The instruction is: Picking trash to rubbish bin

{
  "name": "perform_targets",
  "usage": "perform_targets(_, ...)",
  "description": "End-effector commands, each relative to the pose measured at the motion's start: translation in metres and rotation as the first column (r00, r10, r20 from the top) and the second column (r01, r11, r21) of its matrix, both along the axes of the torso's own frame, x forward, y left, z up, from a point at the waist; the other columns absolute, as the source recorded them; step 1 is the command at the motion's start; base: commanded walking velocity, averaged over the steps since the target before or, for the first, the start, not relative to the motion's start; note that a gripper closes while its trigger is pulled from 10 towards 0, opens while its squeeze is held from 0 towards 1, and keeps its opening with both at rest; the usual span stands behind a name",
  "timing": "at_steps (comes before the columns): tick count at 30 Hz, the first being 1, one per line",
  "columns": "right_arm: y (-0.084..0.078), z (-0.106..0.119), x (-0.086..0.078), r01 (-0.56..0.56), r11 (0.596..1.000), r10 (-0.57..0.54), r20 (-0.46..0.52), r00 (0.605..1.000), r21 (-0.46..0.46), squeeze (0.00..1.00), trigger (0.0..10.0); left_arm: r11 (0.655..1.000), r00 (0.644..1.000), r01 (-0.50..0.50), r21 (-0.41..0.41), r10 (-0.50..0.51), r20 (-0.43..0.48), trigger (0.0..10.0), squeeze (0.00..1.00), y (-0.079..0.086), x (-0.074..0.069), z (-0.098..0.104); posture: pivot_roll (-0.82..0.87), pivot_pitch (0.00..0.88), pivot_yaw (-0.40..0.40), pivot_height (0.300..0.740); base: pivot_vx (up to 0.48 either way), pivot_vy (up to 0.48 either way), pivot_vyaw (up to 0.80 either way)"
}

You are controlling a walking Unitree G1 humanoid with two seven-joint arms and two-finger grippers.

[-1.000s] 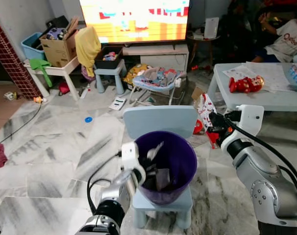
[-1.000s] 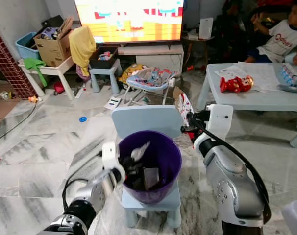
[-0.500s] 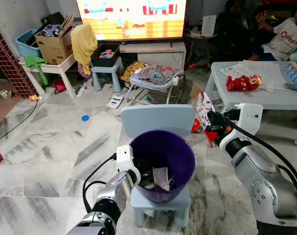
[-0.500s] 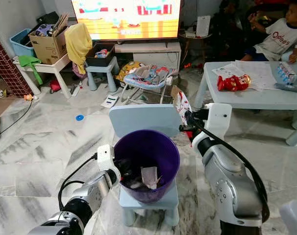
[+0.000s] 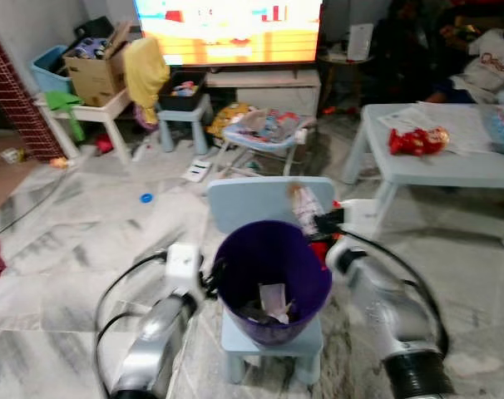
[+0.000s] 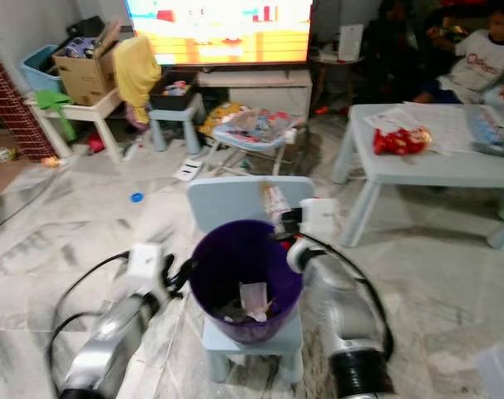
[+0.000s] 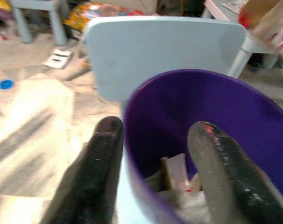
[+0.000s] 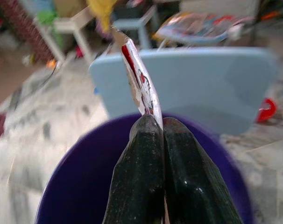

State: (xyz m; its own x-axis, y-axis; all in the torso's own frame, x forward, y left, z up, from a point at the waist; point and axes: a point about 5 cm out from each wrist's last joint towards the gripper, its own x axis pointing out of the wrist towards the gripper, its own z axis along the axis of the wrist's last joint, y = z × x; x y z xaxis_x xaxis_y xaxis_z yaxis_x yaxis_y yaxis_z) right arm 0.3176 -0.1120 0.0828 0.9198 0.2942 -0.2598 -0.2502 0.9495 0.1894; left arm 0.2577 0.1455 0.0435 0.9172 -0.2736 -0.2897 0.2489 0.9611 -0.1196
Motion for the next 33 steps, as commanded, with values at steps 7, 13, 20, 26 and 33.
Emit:
perform_targets(7, 0.018, -0.025, 0.006, -0.044, 0.999, 0.042, -0.087, 0.995, -0.029, 0.00, 0.0, 1.000, 1.000, 0.006, 0.004, -0.006, 0.001, 10.0, 1.00, 0.016, -0.026, 0.008, 0.14, 0.000, 0.005, 0.740, 0.000, 0.000, 0.00)
perform_targets(13, 0.026, -0.050, -0.002, -0.117, 0.989, 0.099, -0.186, 0.978, -0.088, 1.00, 10.0, 0.999, 1.000, 0.012, 0.039, -0.011, -0.027, 10.0, 1.00, 0.021, -0.038, 0.012, 0.16, 0.000, 0.013, 0.740, 0.000, 0.000, 0.00)
perform_targets(20, 0.028, -0.051, -0.001, -0.115, 0.991, 0.102, -0.169, 0.980, -0.072, 1.00, 10.0, 0.997, 0.997, 0.064, 0.040, -0.062, -0.044, 10.0, 1.00, 0.017, -0.038, 0.015, 0.15, 0.000, 0.023, 0.740, 0.000, 0.000, 0.00)
perform_targets(26, 0.030, -0.045, 0.006, -0.098, 0.993, 0.091, -0.122, 0.988, -0.059, 1.00, 10.0, 0.993, 0.993, 0.114, 0.022, -0.113, -0.039, 10.0, 1.00, 0.010, -0.027, 0.022, 0.14, 0.000, 0.024, 0.740, 0.000, 0.000, 0.00)
perform_targets(33, 0.014, 0.006, 0.028, -0.006, 0.999, 0.011, 0.177, 0.984, -0.032, 1.00, 10.0, 0.996, 0.990, 0.012, 0.085, -0.023, 0.136, 10.0, 1.00, 0.009, -0.001, 0.052, 0.10, 0.000, 0.029, 0.740, 0.000, 0.000, 0.00)
